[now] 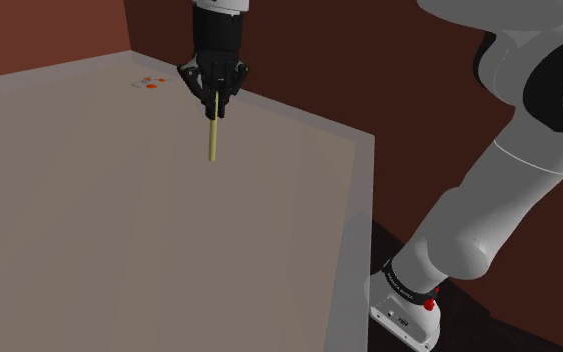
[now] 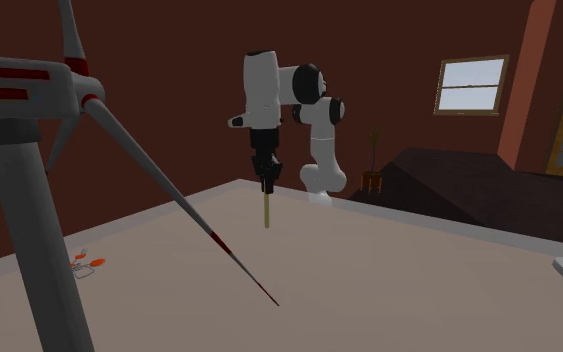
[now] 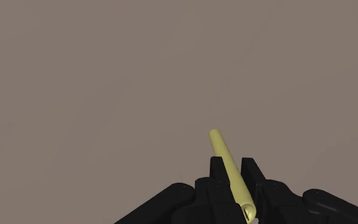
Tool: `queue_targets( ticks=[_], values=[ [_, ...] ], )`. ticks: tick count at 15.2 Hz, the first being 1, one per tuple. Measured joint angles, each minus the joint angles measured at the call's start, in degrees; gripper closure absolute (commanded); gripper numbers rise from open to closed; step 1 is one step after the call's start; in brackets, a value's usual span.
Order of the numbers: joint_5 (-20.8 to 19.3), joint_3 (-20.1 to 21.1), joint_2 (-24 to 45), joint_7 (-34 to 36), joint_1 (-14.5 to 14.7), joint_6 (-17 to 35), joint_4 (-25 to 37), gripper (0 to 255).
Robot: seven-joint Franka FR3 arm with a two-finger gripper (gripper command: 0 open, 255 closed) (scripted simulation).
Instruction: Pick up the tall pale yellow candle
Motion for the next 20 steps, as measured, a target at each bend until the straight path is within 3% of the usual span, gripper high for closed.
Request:
queue_targets(
  ticks=[8,20],
  values=[
    [-0.1,0.0,0.2,0.0,0.0,-1.3,1.5,255],
    [-2.1,0.7,4.6,1.6,1.3,-11.7,15.9,255]
  ],
)
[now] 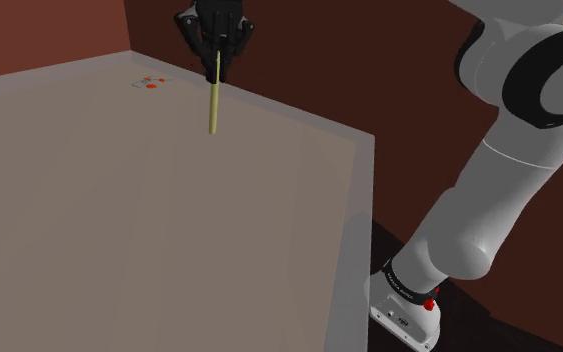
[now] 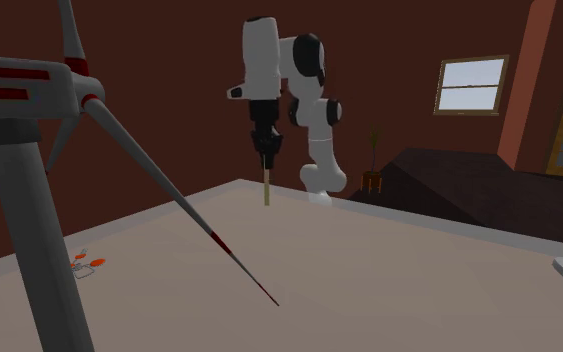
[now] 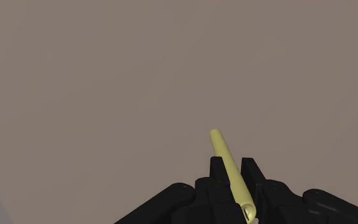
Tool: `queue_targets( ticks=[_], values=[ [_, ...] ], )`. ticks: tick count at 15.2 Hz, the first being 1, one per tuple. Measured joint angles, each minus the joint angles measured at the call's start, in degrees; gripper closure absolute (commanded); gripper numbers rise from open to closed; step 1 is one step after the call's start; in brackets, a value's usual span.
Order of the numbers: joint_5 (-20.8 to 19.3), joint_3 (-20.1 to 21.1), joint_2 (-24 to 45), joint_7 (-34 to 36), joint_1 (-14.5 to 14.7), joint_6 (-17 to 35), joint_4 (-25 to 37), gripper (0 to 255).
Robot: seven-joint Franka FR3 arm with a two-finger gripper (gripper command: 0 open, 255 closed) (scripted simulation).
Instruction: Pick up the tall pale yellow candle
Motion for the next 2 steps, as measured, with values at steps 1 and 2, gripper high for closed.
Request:
queue_targets(
  ticks=[1,2],
  values=[
    [-0.3,0.1,0.6,0.2,0.2,-1.2,1.7,255],
    [-0.4,0.1,0.8,0.2,0.3,-1.6,2.4,255]
  ],
)
